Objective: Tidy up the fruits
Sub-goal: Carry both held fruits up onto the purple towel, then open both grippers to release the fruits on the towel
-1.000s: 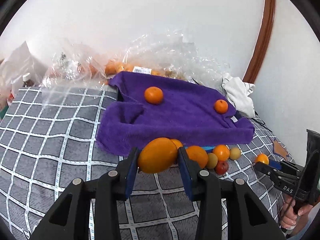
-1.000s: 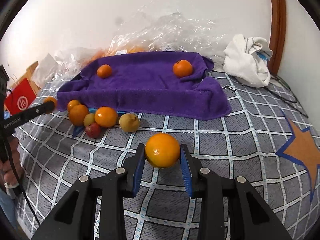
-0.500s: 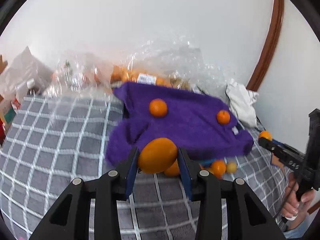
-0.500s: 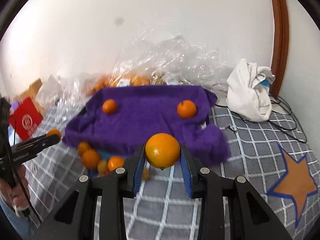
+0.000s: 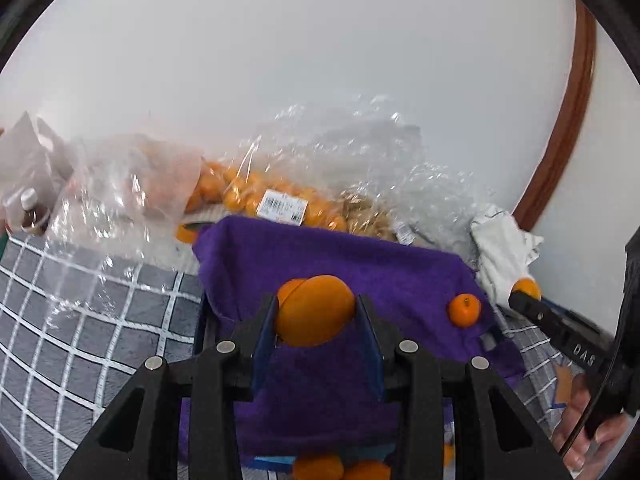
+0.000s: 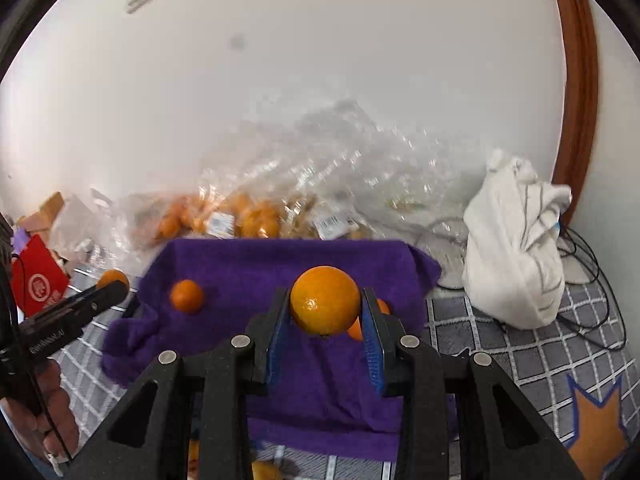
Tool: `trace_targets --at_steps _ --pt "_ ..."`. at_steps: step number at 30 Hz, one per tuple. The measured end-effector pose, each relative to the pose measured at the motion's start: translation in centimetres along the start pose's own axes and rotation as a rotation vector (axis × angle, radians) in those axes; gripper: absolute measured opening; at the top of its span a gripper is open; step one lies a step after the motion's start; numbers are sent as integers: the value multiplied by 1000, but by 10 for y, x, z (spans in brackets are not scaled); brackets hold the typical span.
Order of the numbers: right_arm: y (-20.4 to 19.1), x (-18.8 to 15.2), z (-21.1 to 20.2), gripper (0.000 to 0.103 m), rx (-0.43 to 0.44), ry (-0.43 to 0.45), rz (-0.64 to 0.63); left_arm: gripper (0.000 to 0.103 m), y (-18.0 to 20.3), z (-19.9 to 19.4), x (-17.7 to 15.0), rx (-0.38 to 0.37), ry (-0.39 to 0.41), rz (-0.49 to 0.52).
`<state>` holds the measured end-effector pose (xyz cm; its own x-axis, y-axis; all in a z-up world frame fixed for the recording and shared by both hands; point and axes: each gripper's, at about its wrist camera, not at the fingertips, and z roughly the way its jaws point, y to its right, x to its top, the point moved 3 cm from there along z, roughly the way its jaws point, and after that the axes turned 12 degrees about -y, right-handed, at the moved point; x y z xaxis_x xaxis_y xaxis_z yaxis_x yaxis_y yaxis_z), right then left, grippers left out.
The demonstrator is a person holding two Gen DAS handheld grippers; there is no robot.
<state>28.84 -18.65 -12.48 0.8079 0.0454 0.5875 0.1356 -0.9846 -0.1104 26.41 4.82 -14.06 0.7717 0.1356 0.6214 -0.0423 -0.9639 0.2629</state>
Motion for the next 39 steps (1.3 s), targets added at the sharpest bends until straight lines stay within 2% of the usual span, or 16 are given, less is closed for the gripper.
trace_targets --at_steps 3,5,8,16,20,28,32,35,37,39 --pt "6 -14 22 34 49 -52 16 37 -8 10 -8 2 -17 -1" --pt "9 -19 32 34 34 -83 20 37 -13 16 -11 -2 -40 -18" --pt "15 -23 43 34 -6 -101 18 37 -20 21 -12 -19 -58 -51" --pt "31 -29 57 34 31 -122 75 37 -19 31 -15 -68 -105 -59" --pt "26 -29 64 34 20 -137 49 37 -16 34 -16 -30 -97 -31" --pt "17 -31 68 37 -28 -132 -2 37 -12 41 -17 71 -77 21" --pt "15 -31 65 38 -36 -125 -10 37 -15 41 -16 73 -76 21" --pt "12 -30 56 43 -55 -89 -23 37 -15 40 -17 75 -74 20" --pt "9 -31 50 46 -60 -58 -33 39 -15 40 -16 69 -74 20" --pt "6 -30 44 47 -60 -31 -39 50 -13 38 -16 56 -69 23"
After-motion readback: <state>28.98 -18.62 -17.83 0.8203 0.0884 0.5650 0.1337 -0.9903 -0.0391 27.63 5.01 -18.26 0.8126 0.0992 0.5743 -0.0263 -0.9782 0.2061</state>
